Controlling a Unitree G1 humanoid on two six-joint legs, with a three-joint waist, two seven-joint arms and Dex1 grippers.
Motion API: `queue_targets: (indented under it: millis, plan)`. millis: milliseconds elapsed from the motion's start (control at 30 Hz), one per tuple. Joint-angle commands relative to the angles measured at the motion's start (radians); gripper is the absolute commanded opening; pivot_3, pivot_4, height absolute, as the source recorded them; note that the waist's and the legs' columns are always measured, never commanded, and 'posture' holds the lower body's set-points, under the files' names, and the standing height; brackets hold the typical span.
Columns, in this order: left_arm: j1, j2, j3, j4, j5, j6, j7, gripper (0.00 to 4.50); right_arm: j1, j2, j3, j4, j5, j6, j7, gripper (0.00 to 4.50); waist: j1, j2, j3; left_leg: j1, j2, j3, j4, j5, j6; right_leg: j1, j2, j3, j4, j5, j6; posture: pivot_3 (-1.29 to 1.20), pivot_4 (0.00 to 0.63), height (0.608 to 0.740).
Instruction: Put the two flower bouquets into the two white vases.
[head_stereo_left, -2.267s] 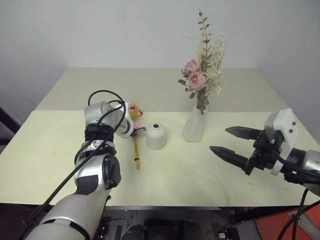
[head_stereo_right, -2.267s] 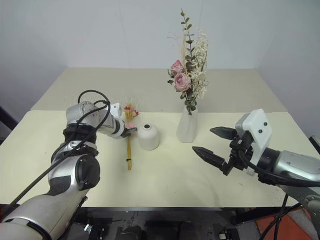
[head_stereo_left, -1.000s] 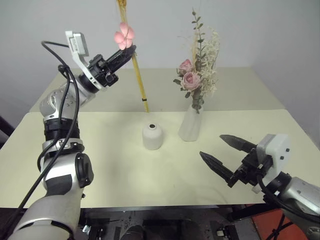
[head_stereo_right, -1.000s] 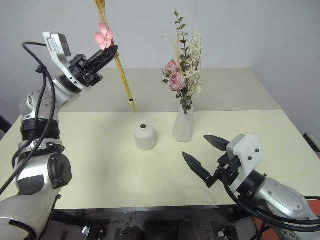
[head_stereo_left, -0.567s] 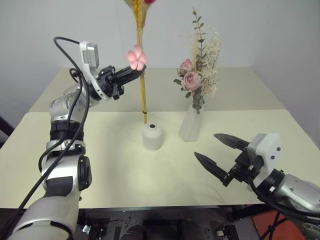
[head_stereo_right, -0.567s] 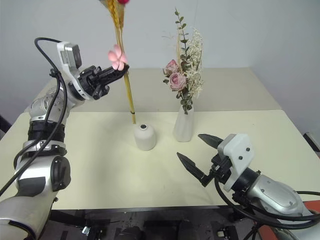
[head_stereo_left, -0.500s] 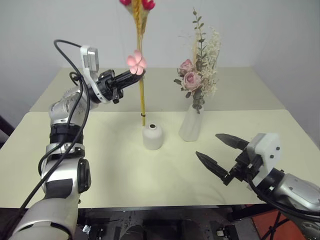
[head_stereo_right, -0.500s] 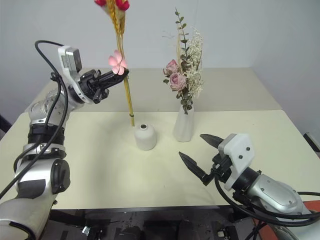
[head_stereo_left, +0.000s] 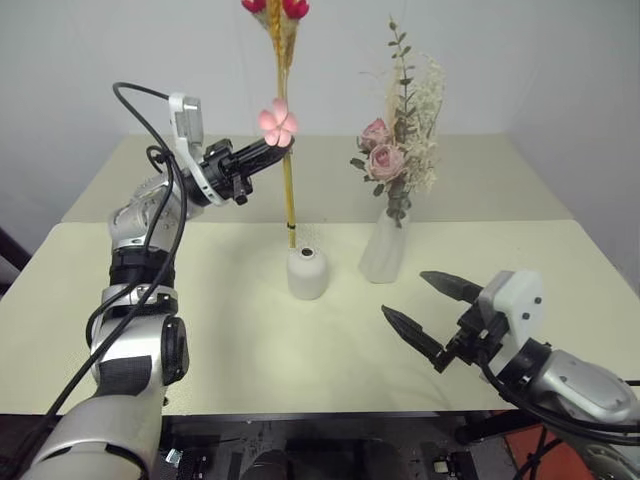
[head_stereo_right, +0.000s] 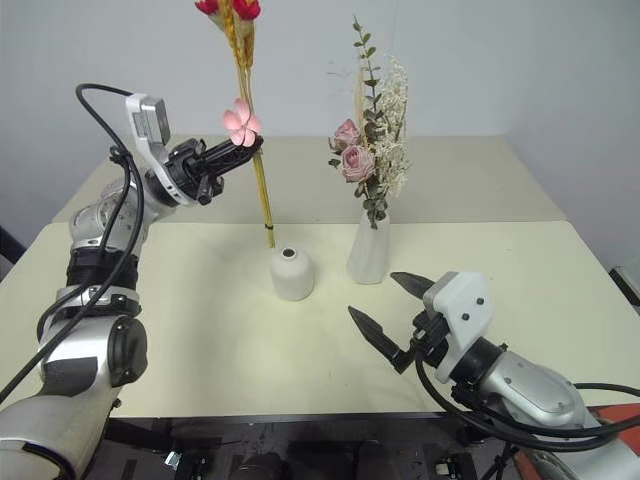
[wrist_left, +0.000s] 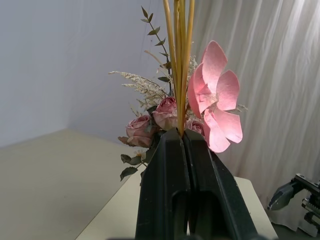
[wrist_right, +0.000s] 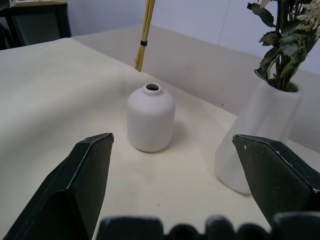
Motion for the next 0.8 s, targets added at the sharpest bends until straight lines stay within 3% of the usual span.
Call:
queue_targets:
  millis: [33,800]
  plan:
    - [-0.030,0.000,0.003,0.010,0.009,-0.039,-0.016,0.01,-0.013,0.010,-0.008,-0.031,-0.015,-0.028,-0.007,4.50,-0.001,0.000,0.000,0.000,0.000,0.000,0.000,0.000,0.000,0.000,0.000,0.000,0.000,0.000,0.000,0.00,0.150,0.740]
    - [-0.054,-0.065,-0.007,0.096,0.046,-0.100,-0.030,0.01,0.004,0.038,-0.005,-0.044,-0.061,-0.024,-0.016,4.50,0.001,0.000,0.000,0.000,0.000,0.000,0.000,0.000,0.000,0.000,0.000,0.000,0.000,0.000,0.000,0.00,0.150,0.740]
